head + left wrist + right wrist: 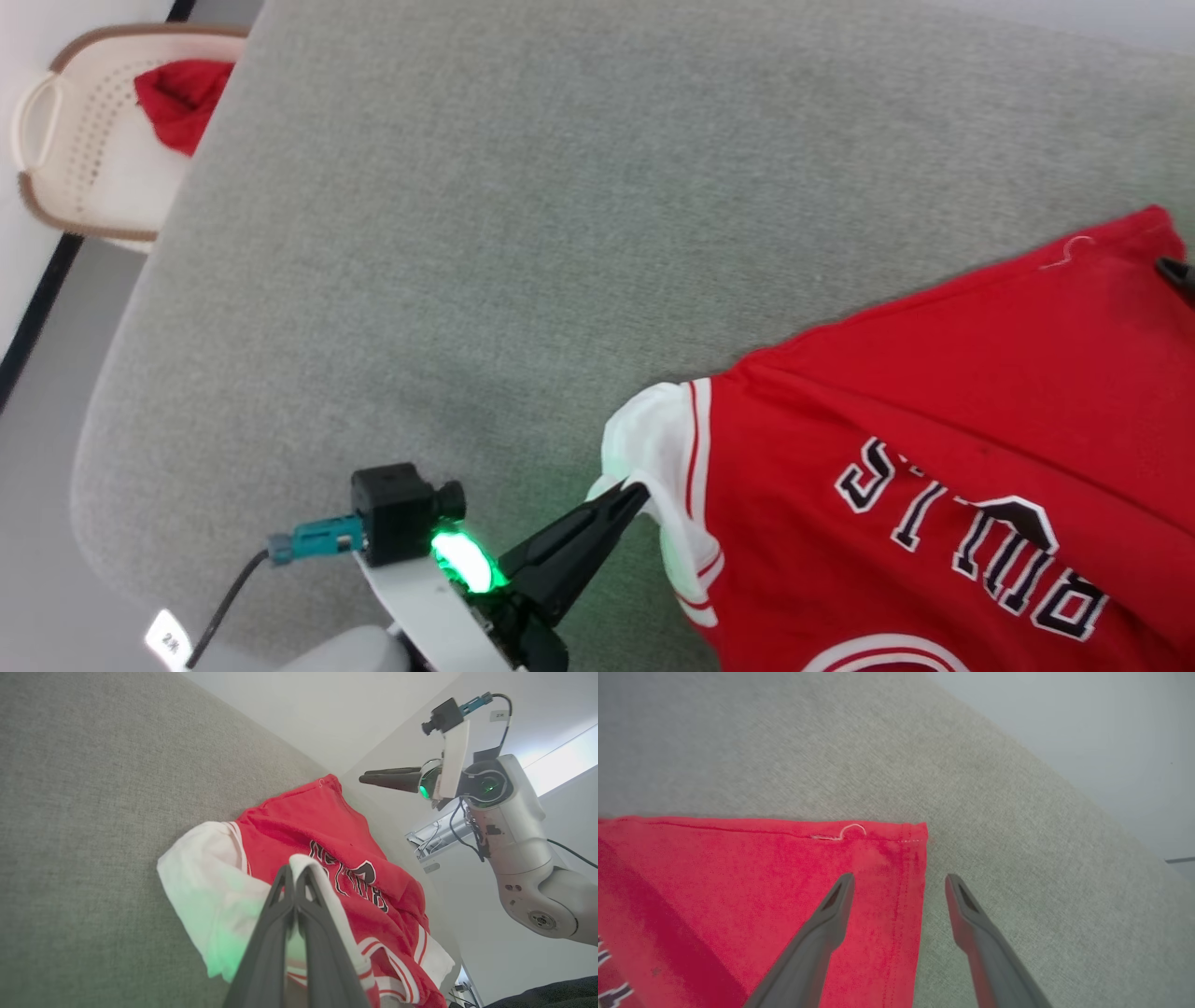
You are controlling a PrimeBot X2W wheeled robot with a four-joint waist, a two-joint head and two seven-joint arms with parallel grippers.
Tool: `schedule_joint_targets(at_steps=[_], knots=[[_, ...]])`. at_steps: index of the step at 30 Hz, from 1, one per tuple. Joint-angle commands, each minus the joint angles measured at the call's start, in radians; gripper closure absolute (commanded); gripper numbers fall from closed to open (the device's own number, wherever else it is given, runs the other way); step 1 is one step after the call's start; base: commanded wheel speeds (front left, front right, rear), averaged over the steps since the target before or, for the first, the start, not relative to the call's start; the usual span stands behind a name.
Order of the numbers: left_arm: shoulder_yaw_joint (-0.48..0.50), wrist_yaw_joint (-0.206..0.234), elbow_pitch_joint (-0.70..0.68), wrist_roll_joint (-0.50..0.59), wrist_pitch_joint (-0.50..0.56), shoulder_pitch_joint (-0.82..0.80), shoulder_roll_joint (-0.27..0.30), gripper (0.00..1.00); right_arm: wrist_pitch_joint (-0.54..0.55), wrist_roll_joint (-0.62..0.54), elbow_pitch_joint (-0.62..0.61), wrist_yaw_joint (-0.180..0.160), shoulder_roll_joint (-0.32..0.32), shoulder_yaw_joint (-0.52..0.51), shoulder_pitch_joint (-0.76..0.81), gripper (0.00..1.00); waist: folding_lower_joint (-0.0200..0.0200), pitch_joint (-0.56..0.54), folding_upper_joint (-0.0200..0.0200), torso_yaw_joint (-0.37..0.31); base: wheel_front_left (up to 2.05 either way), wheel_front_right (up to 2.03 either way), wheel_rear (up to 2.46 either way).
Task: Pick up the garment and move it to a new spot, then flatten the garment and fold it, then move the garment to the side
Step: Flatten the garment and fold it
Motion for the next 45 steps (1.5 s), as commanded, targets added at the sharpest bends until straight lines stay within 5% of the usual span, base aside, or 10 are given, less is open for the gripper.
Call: schedule_joint_targets(at_steps=[1,11,12,13,14,24,33,45], knots=[[-0.007,0.002,0.001,0.005,0.001,-0.020,-0.012,1.00,-0.022,-0.024,0.063,-0.001,-0.011,0.048,-0.050,0.00,0.0000,0.027,-0.0001,0.037,0.00,0.00,0.00],[-0.011,0.002,0.014,0.009,0.001,-0.031,-0.045,1.00,-0.061,0.006,0.340,-0.001,-0.036,0.253,-0.141,0.00,0.0000,0.054,-0.0001,0.068,0.00,0.00,0.00],[-0.010,0.002,0.015,0.009,0.001,-0.029,-0.046,1.00,-0.063,0.017,0.351,-0.001,-0.039,0.272,-0.139,0.47,0.0000,0.053,-0.0001,0.066,0.00,0.00,0.00],[-0.008,0.002,0.017,0.007,0.001,-0.028,-0.045,1.00,-0.068,0.029,0.360,-0.001,-0.039,0.284,-0.140,0.82,0.0000,0.052,-0.0001,0.063,0.00,0.00,0.00],[-0.007,0.002,0.019,0.006,0.001,-0.028,-0.044,1.00,-0.079,0.042,0.366,-0.001,-0.037,0.289,-0.143,1.00,0.0000,0.050,-0.0001,0.060,0.00,0.00,0.00],[0.008,0.002,0.040,0.013,0.001,-0.110,0.039,1.00,-0.328,0.070,0.457,-0.001,0.030,0.154,-0.259,1.00,0.0000,0.000,-0.0001,-0.002,0.00,0.00,0.00],[0.082,0.002,0.155,-0.036,0.004,-0.385,0.088,1.00,-0.538,0.000,0.617,-0.001,0.090,-0.071,-0.386,1.00,0.0000,-0.010,-0.0001,-0.068,0.00,0.00,0.00],[0.158,0.003,0.543,-0.113,0.061,-0.934,0.014,1.00,-0.749,-0.124,0.782,-0.004,0.197,-0.298,-0.696,1.00,0.0000,0.050,-0.0001,-0.153,0.00,0.00,0.00]])
